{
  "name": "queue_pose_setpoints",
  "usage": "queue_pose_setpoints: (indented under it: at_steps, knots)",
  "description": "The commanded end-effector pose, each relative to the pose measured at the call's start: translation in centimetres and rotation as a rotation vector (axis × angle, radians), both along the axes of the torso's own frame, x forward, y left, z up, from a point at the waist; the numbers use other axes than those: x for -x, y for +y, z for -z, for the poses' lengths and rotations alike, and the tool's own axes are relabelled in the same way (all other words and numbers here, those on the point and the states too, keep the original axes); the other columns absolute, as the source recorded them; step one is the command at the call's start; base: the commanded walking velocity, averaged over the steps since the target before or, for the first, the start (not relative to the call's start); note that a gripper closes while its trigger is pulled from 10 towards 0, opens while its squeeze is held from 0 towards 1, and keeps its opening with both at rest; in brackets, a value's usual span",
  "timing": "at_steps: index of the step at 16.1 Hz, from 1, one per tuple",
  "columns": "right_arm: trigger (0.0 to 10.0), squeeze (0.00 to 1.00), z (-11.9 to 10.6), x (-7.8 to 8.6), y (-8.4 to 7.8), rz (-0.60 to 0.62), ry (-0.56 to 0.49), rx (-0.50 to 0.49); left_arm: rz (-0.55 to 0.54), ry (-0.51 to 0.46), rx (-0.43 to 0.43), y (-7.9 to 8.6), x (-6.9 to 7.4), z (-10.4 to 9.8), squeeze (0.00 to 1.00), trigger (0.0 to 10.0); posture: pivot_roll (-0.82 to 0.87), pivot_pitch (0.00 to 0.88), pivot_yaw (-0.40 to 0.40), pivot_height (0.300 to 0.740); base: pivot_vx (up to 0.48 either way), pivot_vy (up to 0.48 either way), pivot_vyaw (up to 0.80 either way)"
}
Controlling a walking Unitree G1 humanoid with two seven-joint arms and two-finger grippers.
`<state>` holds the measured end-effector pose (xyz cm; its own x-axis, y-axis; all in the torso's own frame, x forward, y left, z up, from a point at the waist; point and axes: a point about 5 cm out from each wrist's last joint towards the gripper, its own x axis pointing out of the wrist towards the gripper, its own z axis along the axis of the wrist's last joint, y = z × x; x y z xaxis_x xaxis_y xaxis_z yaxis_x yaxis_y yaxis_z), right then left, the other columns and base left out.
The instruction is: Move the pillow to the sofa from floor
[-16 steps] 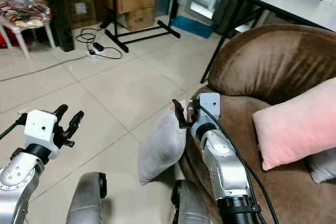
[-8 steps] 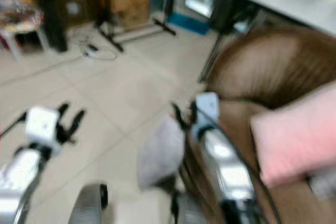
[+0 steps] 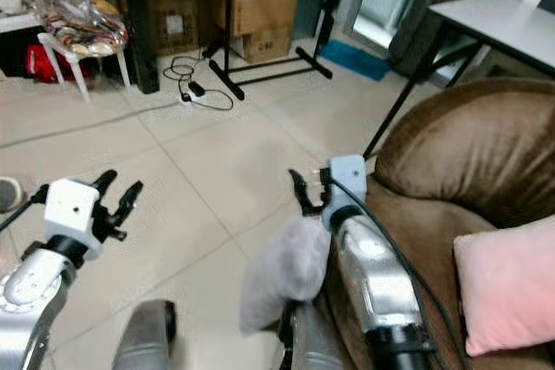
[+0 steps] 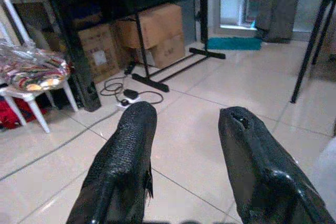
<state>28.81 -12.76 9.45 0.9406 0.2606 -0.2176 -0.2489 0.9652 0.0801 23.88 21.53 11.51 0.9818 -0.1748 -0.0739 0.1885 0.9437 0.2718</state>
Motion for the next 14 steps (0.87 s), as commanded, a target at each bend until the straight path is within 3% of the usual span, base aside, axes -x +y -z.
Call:
queue_pose_setpoints:
  at_steps: [1,11,13,14]
  knots:
    - [10.0,0.00,0.1,0.0,-0.5,0.011,0.007,0.009,0.008,0.003,-0.006,-0.4,0.0,0.1,0.00,10.0,0.10,0.000,-0.143,0.551,0.000,0.000,0.00]
    - [10.0,0.00,0.9,-0.1,-0.4,-0.011,0.053,0.034,0.029,0.013,-0.018,-0.8,0.0,0.3,0.00,10.0,0.10,0.000,-0.144,0.446,0.000,0.000,0.00]
    - [10.0,0.00,1.1,-0.4,0.1,-0.037,0.060,0.039,0.045,0.028,-0.022,-0.8,0.1,0.4,0.00,10.0,0.10,0.000,-0.143,0.441,0.000,0.000,0.00]
    - [10.0,1.00,1.7,-0.9,0.6,-0.063,0.098,0.024,0.087,0.057,-0.031,-0.9,0.2,0.8,0.00,10.0,0.11,0.000,-0.143,0.441,0.000,0.000,0.00]
